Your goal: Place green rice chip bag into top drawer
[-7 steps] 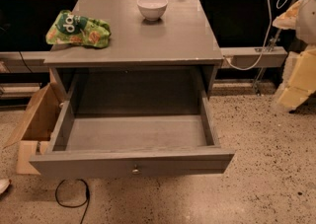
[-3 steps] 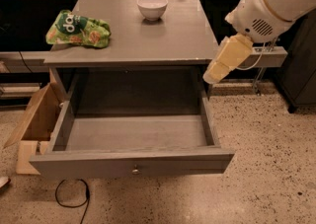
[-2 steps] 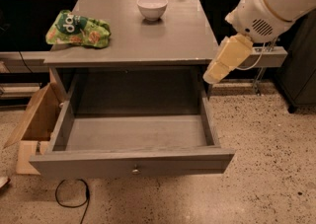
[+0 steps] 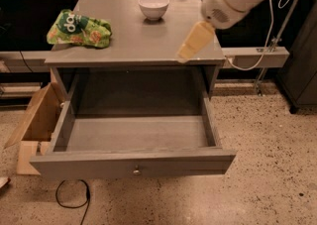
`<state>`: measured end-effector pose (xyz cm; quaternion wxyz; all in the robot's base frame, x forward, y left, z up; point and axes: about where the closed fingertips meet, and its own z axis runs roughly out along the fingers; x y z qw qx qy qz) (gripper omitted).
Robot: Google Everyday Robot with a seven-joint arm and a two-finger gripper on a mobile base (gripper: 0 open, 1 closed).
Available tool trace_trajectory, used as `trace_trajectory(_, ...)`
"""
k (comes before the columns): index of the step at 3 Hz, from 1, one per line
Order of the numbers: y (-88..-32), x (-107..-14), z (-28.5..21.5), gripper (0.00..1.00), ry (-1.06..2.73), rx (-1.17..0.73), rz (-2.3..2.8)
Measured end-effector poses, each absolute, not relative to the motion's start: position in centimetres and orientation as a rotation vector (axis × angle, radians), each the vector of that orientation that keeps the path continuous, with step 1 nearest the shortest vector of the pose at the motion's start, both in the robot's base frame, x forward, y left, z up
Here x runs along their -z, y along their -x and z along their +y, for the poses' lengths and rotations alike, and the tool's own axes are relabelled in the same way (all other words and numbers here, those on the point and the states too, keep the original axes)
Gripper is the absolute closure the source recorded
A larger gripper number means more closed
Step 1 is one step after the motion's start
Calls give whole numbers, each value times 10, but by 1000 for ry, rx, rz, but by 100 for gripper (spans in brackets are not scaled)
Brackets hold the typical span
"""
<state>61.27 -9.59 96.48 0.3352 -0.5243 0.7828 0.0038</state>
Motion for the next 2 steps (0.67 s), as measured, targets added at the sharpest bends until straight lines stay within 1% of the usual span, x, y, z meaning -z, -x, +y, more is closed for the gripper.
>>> trace_trajectory(1,-666,-960,-44,0,1342,-48,1998)
trace_trajectory(2,-715,-944,20,0,1337,-162,1953)
